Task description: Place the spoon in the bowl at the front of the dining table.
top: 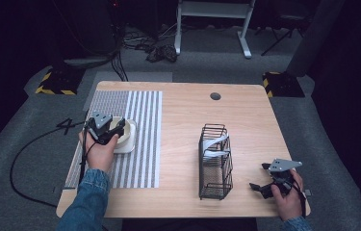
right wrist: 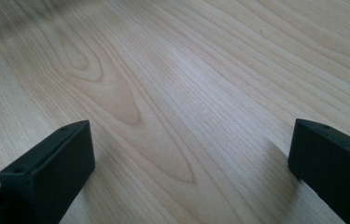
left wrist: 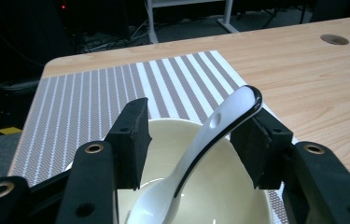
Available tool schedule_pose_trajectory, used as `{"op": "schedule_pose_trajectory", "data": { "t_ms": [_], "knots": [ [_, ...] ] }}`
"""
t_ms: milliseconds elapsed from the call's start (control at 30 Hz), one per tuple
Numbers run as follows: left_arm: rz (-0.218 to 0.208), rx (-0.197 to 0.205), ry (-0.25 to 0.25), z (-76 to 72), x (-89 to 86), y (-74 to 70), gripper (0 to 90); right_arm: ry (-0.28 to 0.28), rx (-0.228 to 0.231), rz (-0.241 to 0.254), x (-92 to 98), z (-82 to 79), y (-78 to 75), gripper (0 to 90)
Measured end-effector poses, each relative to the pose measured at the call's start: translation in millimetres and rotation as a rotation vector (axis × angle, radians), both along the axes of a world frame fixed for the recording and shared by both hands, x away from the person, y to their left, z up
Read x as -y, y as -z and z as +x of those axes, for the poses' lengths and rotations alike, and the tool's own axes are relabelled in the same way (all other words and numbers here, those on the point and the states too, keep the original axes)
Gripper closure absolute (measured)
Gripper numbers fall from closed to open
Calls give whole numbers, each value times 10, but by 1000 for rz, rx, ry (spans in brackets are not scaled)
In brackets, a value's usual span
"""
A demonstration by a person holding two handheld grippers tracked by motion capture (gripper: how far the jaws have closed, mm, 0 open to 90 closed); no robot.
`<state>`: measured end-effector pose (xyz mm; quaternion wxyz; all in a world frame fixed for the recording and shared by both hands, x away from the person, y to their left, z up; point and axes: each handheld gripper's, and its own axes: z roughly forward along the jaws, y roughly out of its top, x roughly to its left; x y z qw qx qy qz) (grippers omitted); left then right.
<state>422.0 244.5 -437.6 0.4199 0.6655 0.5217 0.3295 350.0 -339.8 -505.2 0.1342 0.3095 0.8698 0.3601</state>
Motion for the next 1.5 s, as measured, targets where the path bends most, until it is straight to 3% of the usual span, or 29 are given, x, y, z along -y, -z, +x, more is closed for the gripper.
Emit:
{"op": "schedule_pose_trajectory", "data": {
  "t_ms": [567, 800, 1100, 1200, 1500],
  "knots": [
    [24, -49, 45, 24, 203, 132, 474, 0, 0, 1, 0, -1, 0, 4],
    [29, -48, 51, 37, 240, 150, 474, 0, 0, 0, 0, 0, 0, 4],
    [4, -26, 54, -32, 220, 73, 445, 0, 0, 2, -1, 0, 1, 4],
    [-11, -3, 53, -95, 205, 29, 423, 0, 1, 1, 0, 1, 1, 4],
    [-22, 5, 85, -320, 225, -125, 365, 0, -1, 2, 0, 3, 1, 4]
  ]
}}
